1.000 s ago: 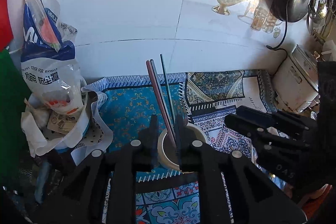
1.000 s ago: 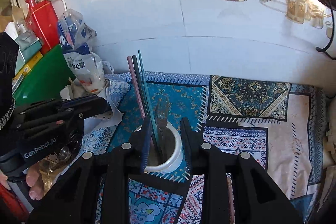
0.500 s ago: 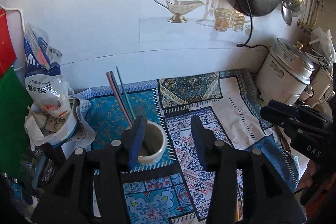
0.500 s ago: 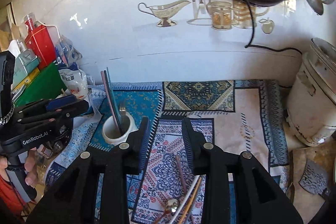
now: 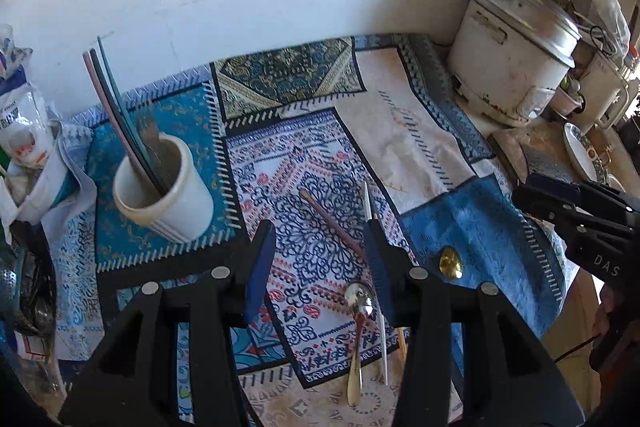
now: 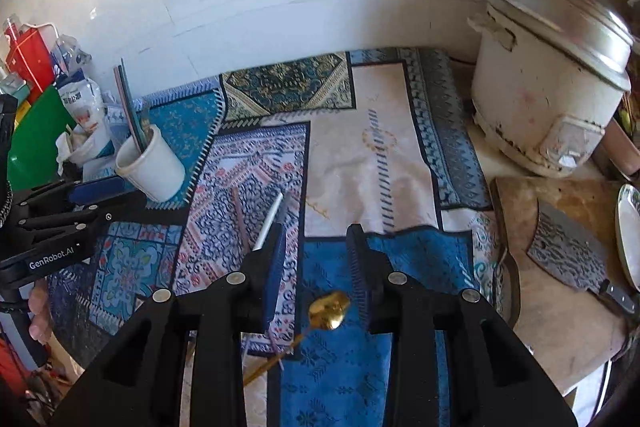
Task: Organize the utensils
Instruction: 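Move the left tool to the silver spoon while the right tool approaches the gold spoon, then close the left tool on the silver spoon handle while the right tool grasps the gold spoon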
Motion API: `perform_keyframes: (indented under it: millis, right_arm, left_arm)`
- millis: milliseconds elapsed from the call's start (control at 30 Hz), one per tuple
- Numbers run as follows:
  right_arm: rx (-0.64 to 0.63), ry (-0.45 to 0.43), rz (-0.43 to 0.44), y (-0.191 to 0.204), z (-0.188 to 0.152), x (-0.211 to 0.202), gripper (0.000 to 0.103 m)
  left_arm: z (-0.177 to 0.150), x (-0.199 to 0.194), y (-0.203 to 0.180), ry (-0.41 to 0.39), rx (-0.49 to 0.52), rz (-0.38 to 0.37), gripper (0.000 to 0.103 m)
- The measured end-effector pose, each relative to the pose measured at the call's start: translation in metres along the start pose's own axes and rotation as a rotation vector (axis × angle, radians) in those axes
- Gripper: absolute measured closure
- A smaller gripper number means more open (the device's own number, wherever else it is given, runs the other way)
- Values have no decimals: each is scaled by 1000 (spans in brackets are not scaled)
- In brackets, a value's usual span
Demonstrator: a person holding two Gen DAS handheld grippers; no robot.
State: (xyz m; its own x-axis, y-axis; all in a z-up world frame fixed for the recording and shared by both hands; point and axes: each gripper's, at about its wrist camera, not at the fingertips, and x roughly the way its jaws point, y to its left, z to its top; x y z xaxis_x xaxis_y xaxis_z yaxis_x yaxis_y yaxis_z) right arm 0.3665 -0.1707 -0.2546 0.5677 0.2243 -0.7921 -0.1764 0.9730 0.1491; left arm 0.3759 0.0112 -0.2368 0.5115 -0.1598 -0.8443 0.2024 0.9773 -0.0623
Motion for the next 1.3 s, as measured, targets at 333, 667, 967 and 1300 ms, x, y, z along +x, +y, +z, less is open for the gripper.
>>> perform_keyframes:
  millis: [333, 667, 967, 1300]
  right_arm:
    - [60, 194, 23, -25, -61, 48, 74]
    - [117, 284, 132, -15, -75, 78, 74]
    - [104, 275, 94, -4, -69, 90, 74]
    - [27, 218, 10, 5, -65, 94, 85]
  left_arm:
    - [-58, 56, -20, 202, 17, 18, 58]
    - [-90, 79, -29, 279, 11, -19, 58]
    - [-96, 87, -19, 287, -67, -64, 71]
    - [-91, 92, -25, 274, -23, -65, 76]
